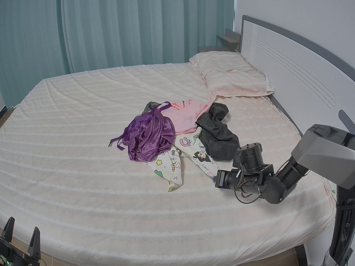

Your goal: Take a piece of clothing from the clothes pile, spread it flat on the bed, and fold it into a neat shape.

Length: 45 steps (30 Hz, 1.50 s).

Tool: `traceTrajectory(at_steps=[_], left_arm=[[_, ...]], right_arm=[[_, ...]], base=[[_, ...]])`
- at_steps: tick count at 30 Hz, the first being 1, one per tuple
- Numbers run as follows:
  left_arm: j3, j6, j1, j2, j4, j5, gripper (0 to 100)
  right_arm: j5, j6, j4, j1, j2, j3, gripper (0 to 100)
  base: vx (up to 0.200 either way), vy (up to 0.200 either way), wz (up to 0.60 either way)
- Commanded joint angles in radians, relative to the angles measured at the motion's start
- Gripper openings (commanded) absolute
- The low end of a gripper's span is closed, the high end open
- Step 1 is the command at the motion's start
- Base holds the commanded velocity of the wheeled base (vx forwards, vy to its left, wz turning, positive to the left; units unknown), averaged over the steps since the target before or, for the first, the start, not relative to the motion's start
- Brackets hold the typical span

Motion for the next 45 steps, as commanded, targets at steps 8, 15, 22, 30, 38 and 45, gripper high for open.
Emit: traceTrajectory(at_steps=[8, 15, 22, 30, 38, 45], left_arm=[[0.018, 0.000, 0.000, -0.016, -0.001, 0.000, 100], [0.018, 0.001, 0.000, -0.016, -0.001, -0.001, 100], [0.018, 0.035, 0.000, -0.016, -0.001, -0.041, 100], [-0.200, 0.032, -0.017, 0.142, -0.091, -0.176, 100], [-0.208, 0.265, -0.054, 0.648, -0.142, -0.445, 100], [-0.205, 0.251, -0.330, 1.078, -0.292, -0.429, 100]], right_arm=[[0.200, 0.124, -0.171, 0.005, -0.560, 0.517, 0], [0.328, 0.173, -0.171, 0.005, -0.788, 0.694, 0], [0.504, 0.173, -0.168, -0.014, -0.974, 0.837, 0], [0.658, 0.205, -0.171, -0.121, -1.037, 0.862, 0], [0.694, 0.208, -0.171, -0.124, -1.035, 0.806, 0], [0.694, 0.219, -0.165, -0.123, -1.023, 0.791, 0]], base=[[0.000, 0.000, 0.00], [0.000, 0.000, 0.00], [0.000, 0.000, 0.00], [0.000, 0.000, 0.00], [0.000, 0.000, 0.00], [0.000, 0.000, 0.00]])
